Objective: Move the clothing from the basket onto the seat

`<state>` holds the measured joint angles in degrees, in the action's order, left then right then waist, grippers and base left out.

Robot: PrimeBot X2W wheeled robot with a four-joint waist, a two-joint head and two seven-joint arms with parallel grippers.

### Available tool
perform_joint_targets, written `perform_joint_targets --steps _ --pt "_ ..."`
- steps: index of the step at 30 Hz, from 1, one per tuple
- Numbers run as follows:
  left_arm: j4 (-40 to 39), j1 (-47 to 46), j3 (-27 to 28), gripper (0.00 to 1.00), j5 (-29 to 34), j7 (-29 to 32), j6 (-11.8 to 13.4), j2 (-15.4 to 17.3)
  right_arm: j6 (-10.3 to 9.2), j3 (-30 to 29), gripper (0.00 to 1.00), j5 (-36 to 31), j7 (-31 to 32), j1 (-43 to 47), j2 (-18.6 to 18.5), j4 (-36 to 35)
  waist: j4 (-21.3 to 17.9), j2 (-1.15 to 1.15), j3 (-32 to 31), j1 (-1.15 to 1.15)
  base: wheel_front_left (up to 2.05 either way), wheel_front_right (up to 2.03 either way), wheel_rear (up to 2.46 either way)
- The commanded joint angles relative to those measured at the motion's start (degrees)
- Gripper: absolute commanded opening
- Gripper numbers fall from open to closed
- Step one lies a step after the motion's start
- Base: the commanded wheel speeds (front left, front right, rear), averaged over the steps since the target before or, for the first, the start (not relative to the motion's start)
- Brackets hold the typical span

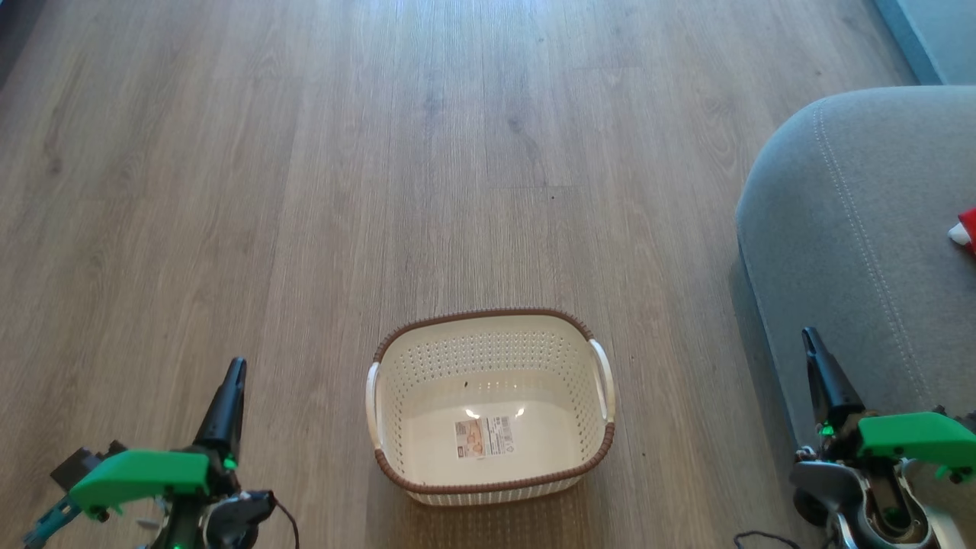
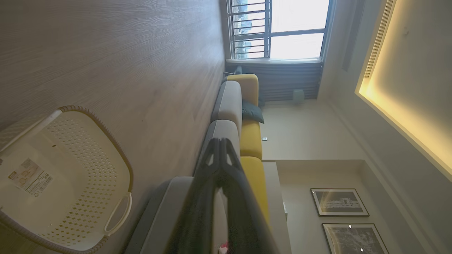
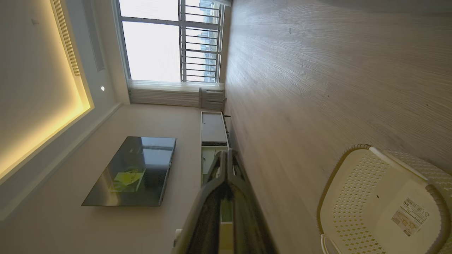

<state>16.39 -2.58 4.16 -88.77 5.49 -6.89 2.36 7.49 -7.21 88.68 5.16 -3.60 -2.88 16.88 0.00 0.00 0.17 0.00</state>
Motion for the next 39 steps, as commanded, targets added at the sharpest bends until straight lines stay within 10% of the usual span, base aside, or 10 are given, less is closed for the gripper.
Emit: perform_joint_targets --steps 1,39 --pt "-2.16 -3.43 2.22 0.00 -1.58 0.55 -0.47 0.51 0.00 0.82 0.00 1.67 0.89 -2.58 -0.02 -2.52 0.00 0.00 0.00 0.00 0.00 0.00 0.00" --pt "-2.33 -3.62 2.36 0.00 -3.40 1.00 -0.59 0.52 0.00 0.69 0.00 3.48 1.33 -2.58 0.01 -2.86 0.00 0.00 0.01 0.00 0.00 0.00 0.00"
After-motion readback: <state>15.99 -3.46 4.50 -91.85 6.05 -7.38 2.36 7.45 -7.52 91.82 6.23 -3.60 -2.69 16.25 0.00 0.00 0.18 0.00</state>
